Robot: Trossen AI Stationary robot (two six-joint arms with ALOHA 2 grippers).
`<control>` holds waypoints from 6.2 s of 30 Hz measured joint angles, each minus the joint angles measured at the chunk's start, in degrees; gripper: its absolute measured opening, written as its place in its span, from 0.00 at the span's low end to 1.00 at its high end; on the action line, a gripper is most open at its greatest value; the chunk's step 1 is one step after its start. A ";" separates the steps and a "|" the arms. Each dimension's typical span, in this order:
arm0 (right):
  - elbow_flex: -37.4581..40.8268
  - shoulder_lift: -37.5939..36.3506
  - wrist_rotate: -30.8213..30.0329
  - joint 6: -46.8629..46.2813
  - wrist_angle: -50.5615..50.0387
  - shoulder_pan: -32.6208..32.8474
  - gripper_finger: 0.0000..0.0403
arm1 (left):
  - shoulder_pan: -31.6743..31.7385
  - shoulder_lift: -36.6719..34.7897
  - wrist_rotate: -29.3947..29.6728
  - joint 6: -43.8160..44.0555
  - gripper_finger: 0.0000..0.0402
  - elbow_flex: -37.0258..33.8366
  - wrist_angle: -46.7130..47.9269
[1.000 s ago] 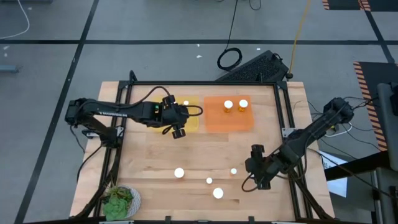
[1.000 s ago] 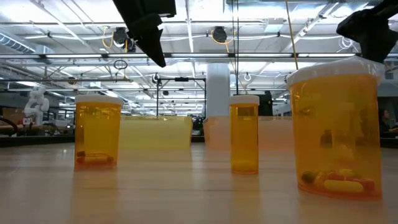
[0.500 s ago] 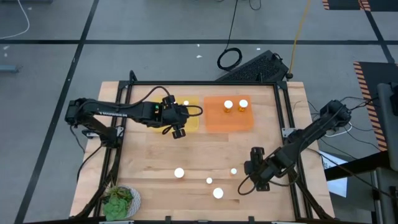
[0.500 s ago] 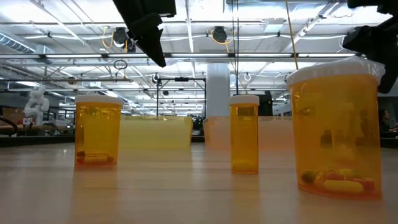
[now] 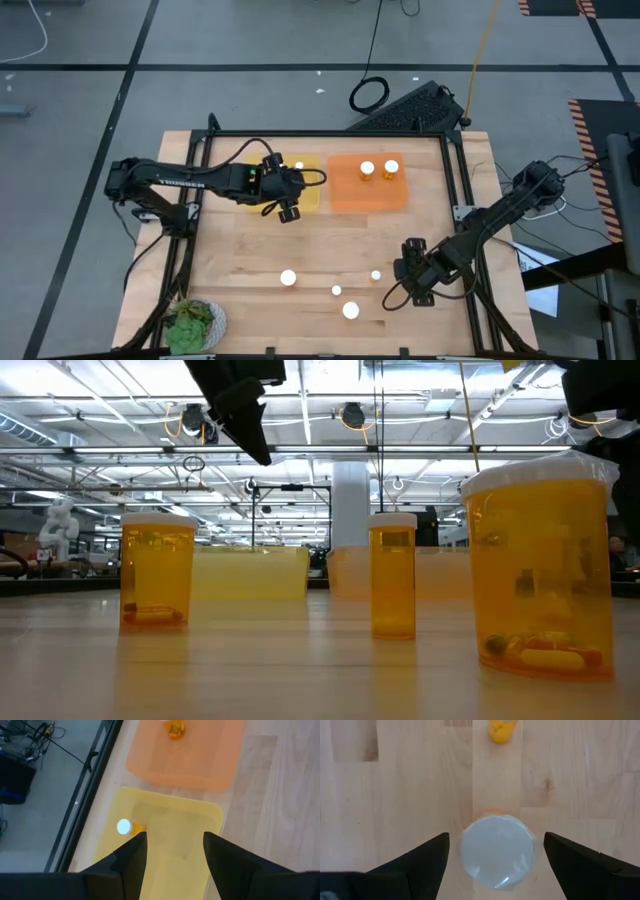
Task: Pick and place medicine bottles into bin by pill shape (circle, oval)
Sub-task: Put the big orange pill bottle into the orange bin, then put the small orange pill bottle into the yellow bin
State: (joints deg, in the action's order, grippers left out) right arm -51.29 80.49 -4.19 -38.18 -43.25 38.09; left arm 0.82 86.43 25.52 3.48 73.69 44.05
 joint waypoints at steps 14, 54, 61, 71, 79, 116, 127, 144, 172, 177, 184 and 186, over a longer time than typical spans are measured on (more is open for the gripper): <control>0.97 0.00 -0.13 1.00 0.40 -0.23 0.62 | -0.15 0.00 -0.13 -0.74 0.49 0.00 -1.09; -16.93 -3.27 -0.07 40.02 5.65 -42.97 0.53 | -0.22 0.00 -1.66 -1.54 0.49 0.00 -1.04; -21.51 3.24 3.06 43.50 7.44 -52.37 0.53 | -0.22 -0.71 -1.66 -2.65 0.49 -0.02 2.29; -29.41 16.02 6.00 46.56 7.08 -58.62 0.53 | -0.52 -5.38 1.24 4.08 0.49 0.00 9.79; -31.16 22.84 5.99 49.18 6.59 -61.98 0.53 | -2.35 -7.74 5.16 7.32 0.49 -0.15 14.64; -25.64 24.46 10.43 43.59 13.40 -66.25 0.53 | -3.63 -8.59 9.59 7.77 0.49 -0.04 12.67; -23.16 24.46 10.45 44.16 17.43 -66.14 0.60 | -3.63 -8.59 9.55 7.94 0.49 -0.04 12.64; -23.16 21.06 10.40 45.27 17.22 -65.35 0.65 | -3.63 -8.59 9.05 7.83 0.49 -0.02 12.59; 4.94 -19.63 6.38 38.63 26.47 -38.28 0.65 | -19.27 -8.47 5.84 12.88 0.49 -0.03 5.10; 9.96 -22.37 2.03 36.06 28.93 -32.68 0.65 | -23.88 -5.47 5.86 17.47 0.49 -0.09 5.57; 12.83 -22.51 -3.32 32.22 31.58 -26.52 0.65 | -28.15 1.24 5.72 20.25 0.49 -0.09 3.79; 13.52 -22.51 -3.40 31.77 33.32 -25.23 0.65 | -28.88 2.98 5.41 19.59 0.49 -0.09 1.33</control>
State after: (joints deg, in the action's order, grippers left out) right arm -37.77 57.98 -7.58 -6.42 -9.93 12.85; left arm -28.06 89.41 30.93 23.07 73.60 45.38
